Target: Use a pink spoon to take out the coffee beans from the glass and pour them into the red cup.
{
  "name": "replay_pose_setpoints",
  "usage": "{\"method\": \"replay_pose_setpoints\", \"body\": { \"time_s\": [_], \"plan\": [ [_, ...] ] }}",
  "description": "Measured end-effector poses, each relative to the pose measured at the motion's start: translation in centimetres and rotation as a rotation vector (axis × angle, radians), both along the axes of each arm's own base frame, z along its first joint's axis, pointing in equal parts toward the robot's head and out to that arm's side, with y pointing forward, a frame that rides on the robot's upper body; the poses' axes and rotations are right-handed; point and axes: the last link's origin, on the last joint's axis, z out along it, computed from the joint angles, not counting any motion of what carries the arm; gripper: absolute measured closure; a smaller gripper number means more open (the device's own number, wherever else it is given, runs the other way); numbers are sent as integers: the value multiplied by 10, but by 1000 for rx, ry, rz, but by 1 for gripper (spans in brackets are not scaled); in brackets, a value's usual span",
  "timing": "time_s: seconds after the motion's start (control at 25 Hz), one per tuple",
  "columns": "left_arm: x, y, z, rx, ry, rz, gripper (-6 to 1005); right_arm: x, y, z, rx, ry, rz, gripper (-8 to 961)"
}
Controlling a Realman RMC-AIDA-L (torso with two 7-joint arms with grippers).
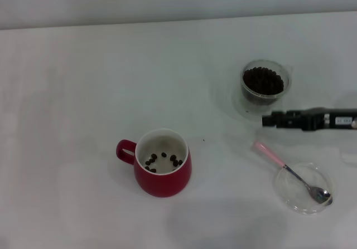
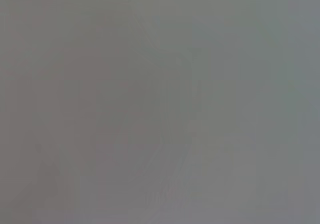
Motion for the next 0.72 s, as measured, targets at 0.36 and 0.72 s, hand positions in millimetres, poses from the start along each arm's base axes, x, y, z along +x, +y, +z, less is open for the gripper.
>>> {"method": "replay_pose_setpoints", "body": {
  "time_s": [0.36, 0.72],
  "plan": [
    [-1, 0, 1, 4, -1, 4, 198, -19, -2, 34, 217, 190, 119, 349],
    [2, 3, 2, 7, 3, -5, 198, -13, 1, 52, 610, 234, 123, 120]
  ]
}}
